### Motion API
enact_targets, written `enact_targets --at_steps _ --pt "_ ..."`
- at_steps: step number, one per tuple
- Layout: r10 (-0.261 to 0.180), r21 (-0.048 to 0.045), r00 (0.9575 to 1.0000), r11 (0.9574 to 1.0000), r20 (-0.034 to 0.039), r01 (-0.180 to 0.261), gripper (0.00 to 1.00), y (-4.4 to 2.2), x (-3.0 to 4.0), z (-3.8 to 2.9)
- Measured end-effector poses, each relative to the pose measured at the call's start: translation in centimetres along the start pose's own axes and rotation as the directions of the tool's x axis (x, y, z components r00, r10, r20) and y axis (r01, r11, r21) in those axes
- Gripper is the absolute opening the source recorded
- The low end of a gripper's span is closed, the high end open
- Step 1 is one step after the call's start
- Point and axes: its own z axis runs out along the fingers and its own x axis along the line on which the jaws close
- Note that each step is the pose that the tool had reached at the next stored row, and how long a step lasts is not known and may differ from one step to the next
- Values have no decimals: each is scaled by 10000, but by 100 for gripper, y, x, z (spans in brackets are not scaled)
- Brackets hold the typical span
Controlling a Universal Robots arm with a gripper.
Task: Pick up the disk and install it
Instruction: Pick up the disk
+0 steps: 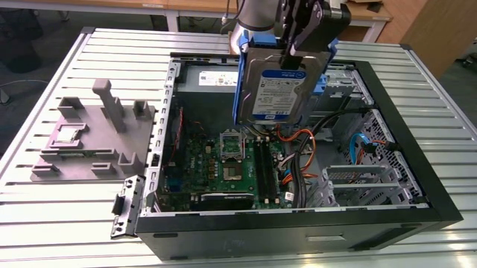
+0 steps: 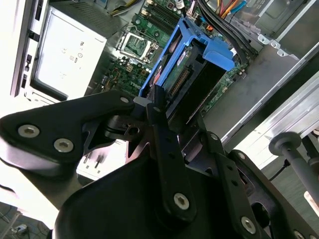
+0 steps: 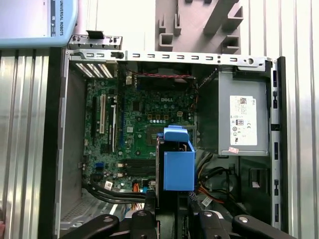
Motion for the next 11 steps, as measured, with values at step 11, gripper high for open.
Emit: enact_targets --at_steps 11 --pt "1 0 10000 10000 0 -1 35 2 135 -1"
